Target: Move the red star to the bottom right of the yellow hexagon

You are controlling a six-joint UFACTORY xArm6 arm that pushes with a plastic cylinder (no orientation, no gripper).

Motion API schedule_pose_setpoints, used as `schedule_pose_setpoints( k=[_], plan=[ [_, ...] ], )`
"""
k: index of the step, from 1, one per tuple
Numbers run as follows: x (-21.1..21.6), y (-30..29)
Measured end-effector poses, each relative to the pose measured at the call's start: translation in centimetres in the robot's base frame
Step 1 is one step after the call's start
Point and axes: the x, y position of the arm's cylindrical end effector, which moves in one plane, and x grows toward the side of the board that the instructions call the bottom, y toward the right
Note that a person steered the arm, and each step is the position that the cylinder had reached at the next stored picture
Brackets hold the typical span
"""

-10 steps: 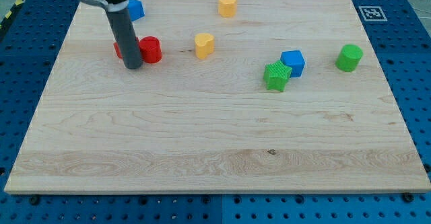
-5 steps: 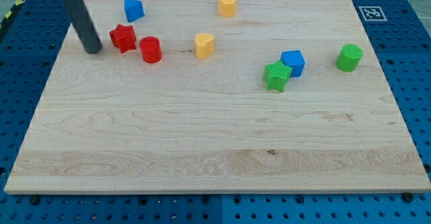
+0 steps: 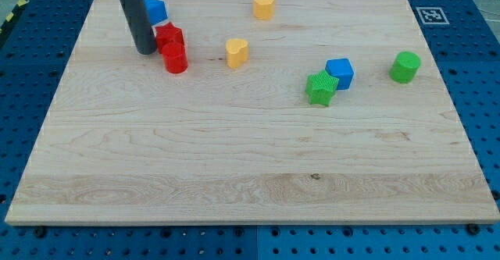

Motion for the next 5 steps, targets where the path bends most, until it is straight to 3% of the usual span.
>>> schedule_pose_setpoints(
  k=[2,5],
  plan=[
    [-0.1,5.9],
    [-2.9,4.9]
  ],
)
